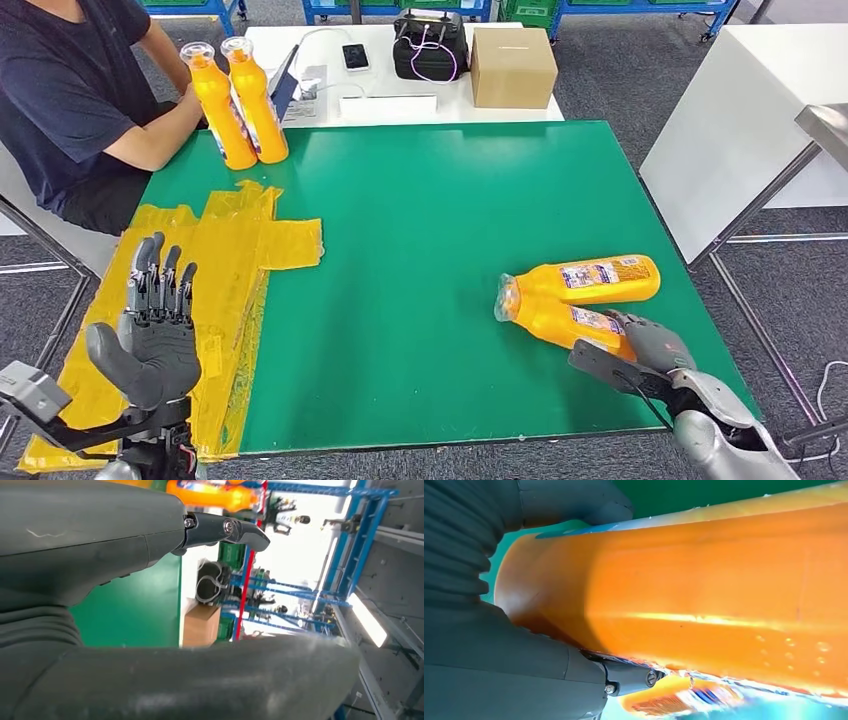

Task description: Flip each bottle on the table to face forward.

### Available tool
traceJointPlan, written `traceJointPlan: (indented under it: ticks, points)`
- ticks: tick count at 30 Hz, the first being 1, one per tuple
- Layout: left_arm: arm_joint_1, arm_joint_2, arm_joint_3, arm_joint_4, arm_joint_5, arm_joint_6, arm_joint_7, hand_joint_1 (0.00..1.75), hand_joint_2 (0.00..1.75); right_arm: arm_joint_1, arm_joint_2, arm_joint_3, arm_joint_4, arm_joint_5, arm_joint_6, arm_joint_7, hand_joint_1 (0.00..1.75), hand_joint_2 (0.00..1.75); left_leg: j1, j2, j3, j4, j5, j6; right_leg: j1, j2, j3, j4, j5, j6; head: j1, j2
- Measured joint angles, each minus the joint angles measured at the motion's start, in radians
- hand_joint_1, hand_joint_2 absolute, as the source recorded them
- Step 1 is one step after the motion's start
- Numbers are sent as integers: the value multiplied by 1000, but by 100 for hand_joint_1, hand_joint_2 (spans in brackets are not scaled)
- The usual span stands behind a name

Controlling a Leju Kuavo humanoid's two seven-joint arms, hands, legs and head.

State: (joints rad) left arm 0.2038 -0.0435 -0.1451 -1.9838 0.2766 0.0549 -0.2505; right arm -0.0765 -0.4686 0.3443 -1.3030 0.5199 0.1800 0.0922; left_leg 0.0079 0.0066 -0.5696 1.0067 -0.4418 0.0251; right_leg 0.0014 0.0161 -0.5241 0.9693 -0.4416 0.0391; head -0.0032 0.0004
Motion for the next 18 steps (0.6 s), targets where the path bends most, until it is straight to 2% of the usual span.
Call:
traceJointPlan:
  ticks: [5,7,11,18]
  points:
    - [25,-2,-3,2,92,-59,31,0,175,38,116,-48,-180,-321,-12,-57,175,175,-1,-2,-11,0,5,-2,-1,-2,-12,2,1,-1,-1,0]
    - [21,-1,-15,12,104,-65,27,0,175,34,150,-53,-249,-397,-14,-64,175,175,-1,-6,-16,0,8,-2,-1,-6,-16,3,2,-2,-1,0]
    - [14,2,-34,36,111,-65,17,0,175,24,184,-58,-325,-432,-17,-65,175,175,-1,-11,-20,0,9,-2,-1,-11,-18,3,2,-2,-1,0]
    - [-2,11,-57,62,129,-70,35,0,175,9,204,-56,-360,-407,-40,-81,175,175,-3,-11,-25,0,9,0,-3,-12,-21,3,2,-2,-1,0]
